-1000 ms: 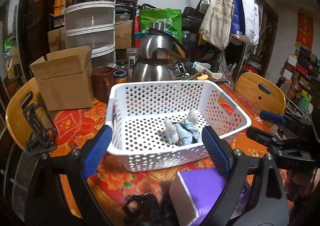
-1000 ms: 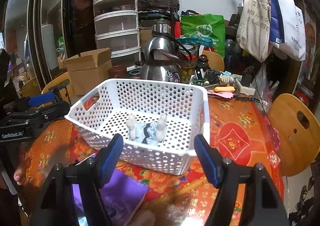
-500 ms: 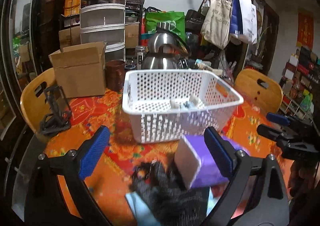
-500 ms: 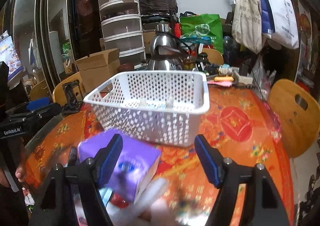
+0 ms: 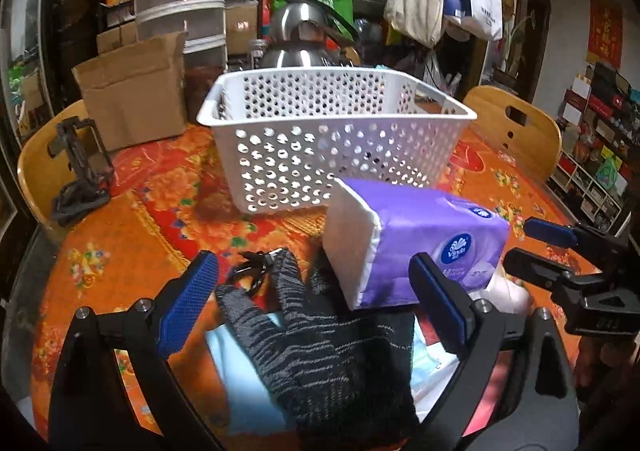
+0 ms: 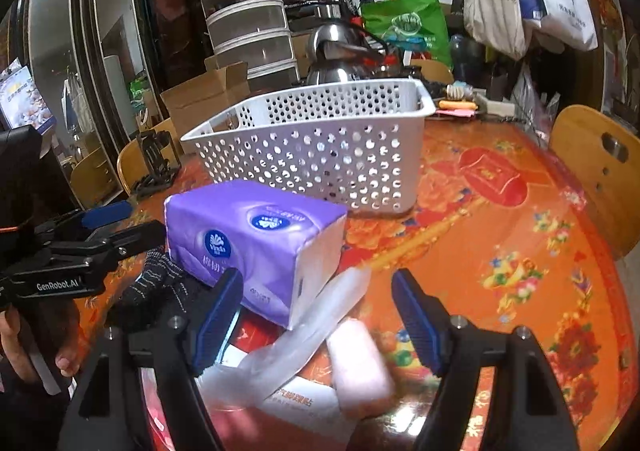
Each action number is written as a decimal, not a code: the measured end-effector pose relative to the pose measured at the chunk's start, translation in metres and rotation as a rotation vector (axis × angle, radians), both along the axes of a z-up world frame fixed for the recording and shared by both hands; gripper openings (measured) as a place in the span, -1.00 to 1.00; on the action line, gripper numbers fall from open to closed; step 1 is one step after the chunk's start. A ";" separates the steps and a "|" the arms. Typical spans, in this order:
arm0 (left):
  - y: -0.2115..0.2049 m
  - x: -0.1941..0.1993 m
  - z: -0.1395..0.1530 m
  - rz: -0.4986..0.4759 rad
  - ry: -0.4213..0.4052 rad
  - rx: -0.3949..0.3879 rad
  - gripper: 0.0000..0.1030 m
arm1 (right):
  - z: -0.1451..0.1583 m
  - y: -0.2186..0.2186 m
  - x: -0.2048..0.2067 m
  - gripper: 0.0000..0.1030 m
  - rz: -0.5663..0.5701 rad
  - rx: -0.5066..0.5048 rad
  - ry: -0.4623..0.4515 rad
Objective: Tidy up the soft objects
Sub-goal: 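Close the right tool on the purple Vinda tissue pack, then carry the tissue pack with the right tool and drop it into the basket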
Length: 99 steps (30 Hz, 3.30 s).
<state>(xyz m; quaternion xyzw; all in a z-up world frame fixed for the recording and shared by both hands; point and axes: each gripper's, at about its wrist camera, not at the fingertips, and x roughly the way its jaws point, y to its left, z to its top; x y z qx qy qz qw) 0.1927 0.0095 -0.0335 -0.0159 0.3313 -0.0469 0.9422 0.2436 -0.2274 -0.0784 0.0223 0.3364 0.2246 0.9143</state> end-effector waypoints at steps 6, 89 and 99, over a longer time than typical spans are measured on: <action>-0.015 0.021 -0.009 -0.041 0.050 0.005 0.84 | -0.009 0.010 0.008 0.49 0.033 0.015 0.023; -0.029 0.080 0.161 -0.119 -0.201 0.028 -0.26 | 0.148 0.049 0.086 -0.28 0.082 -0.100 -0.279; -0.018 0.171 0.114 -0.111 -0.090 0.009 -0.26 | 0.109 0.067 0.151 -0.28 0.065 -0.117 -0.201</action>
